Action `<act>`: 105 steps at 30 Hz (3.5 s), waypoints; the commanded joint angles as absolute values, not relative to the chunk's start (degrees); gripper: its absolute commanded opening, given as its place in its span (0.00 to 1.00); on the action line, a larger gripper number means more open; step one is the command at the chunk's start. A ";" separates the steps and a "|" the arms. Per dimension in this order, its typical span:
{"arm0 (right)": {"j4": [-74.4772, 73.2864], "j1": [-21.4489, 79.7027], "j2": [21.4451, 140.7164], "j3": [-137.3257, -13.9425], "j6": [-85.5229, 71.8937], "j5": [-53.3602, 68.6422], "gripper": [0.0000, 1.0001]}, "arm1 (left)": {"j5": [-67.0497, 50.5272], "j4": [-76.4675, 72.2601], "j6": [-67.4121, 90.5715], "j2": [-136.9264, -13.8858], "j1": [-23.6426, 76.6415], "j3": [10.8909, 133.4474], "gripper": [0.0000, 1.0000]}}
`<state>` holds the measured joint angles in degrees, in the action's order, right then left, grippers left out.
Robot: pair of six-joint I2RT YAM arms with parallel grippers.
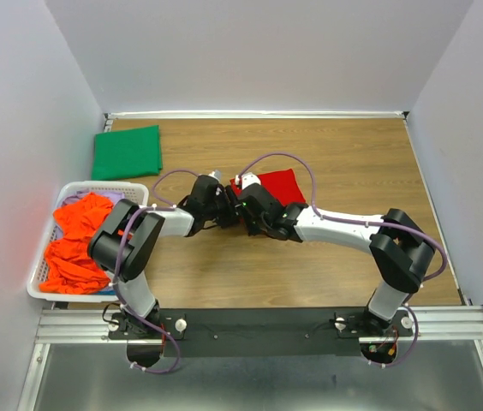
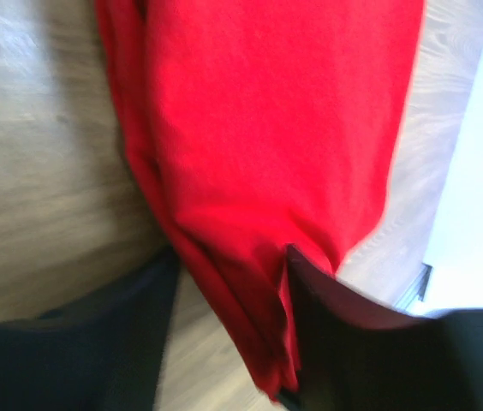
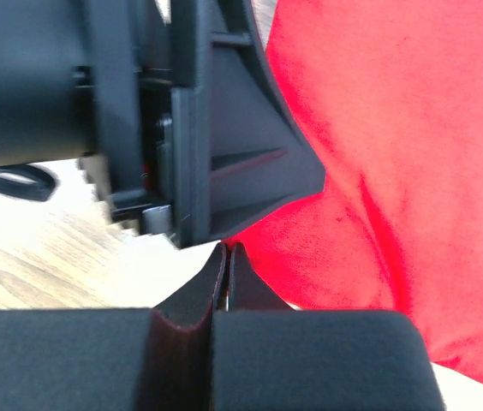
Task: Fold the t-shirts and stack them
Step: Neatly place the folded tshirt to the corner
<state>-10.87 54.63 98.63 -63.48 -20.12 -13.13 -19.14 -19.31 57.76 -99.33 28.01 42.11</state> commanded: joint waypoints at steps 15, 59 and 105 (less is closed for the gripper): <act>-9.66 54.49 88.45 -58.02 -19.25 -6.59 0.61 | -4.60 -5.48 43.96 -106.87 28.83 55.69 0.00; -33.92 53.00 80.68 -69.08 -16.26 -15.38 1.00 | 39.02 24.79 -10.44 -125.95 2.47 114.52 0.00; -38.14 36.14 78.67 -70.40 -20.21 -22.14 1.00 | 21.29 28.57 13.26 -111.11 -9.23 106.45 0.58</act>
